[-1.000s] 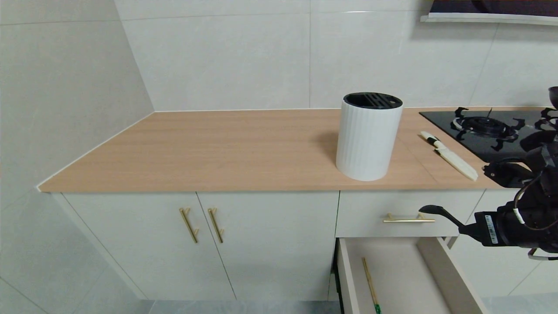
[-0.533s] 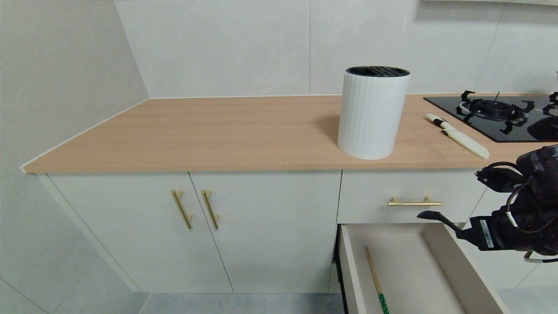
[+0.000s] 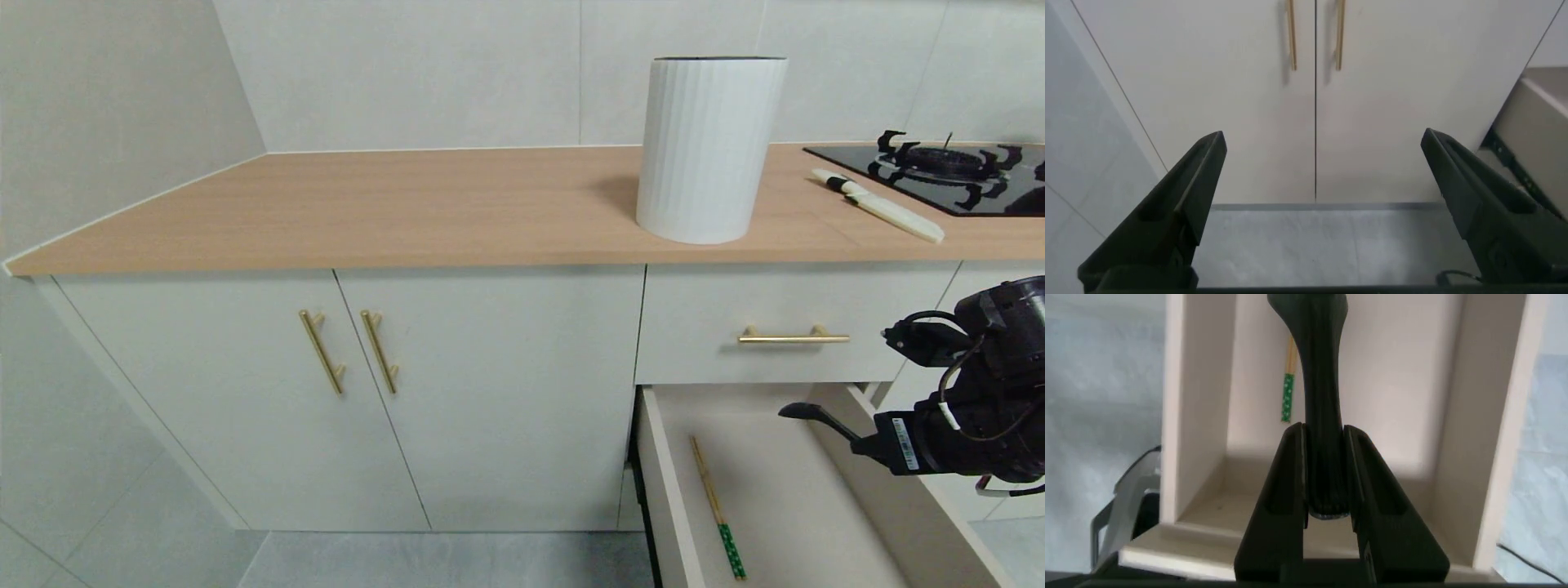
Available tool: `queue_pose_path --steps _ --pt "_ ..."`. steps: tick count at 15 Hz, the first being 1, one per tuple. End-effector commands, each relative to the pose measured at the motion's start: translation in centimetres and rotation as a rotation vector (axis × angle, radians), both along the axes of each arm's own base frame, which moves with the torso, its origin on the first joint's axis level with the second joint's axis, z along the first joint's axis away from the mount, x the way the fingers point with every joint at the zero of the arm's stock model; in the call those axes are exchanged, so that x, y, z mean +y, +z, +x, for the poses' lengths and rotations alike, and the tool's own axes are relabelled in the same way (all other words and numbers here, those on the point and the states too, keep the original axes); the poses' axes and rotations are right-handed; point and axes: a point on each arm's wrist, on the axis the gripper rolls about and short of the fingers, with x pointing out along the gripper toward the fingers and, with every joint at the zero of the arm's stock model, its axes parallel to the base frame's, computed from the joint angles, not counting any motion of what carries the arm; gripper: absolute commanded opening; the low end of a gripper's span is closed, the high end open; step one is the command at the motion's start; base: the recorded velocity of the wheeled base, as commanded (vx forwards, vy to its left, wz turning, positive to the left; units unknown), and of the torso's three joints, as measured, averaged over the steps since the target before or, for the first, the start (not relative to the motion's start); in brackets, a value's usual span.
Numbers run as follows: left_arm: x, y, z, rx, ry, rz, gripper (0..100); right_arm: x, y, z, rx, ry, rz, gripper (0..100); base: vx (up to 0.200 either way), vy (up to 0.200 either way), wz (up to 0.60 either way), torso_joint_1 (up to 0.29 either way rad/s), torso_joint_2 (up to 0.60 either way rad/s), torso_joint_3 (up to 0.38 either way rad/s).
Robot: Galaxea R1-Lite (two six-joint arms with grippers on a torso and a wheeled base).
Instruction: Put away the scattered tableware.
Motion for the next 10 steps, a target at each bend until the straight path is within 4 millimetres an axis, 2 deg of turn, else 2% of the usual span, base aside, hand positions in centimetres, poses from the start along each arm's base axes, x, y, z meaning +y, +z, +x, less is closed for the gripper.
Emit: queue_pose_path --steps 1,4,10 --pt "0.00 0.00 0.00 0.000 0.000 0.000 100 0.05 -0.13 0.07 0.006 0.002 0.000 0 0.000 0.000 0.00 -0.129 0.45 0.320" --pt "0.00 0.00 0.00 0.000 0.000 -0.002 100 0.09 -0.24 0.14 0.010 0.003 -0.001 0 0.000 0.000 0.00 -0.084 0.40 0.295" --pt "0.00 0.00 0.00 0.000 0.000 0.000 100 0.17 -0.64 0.44 0.027 0.004 -0.005 0 0.000 0.000 0.00 -0.013 0.05 0.034"
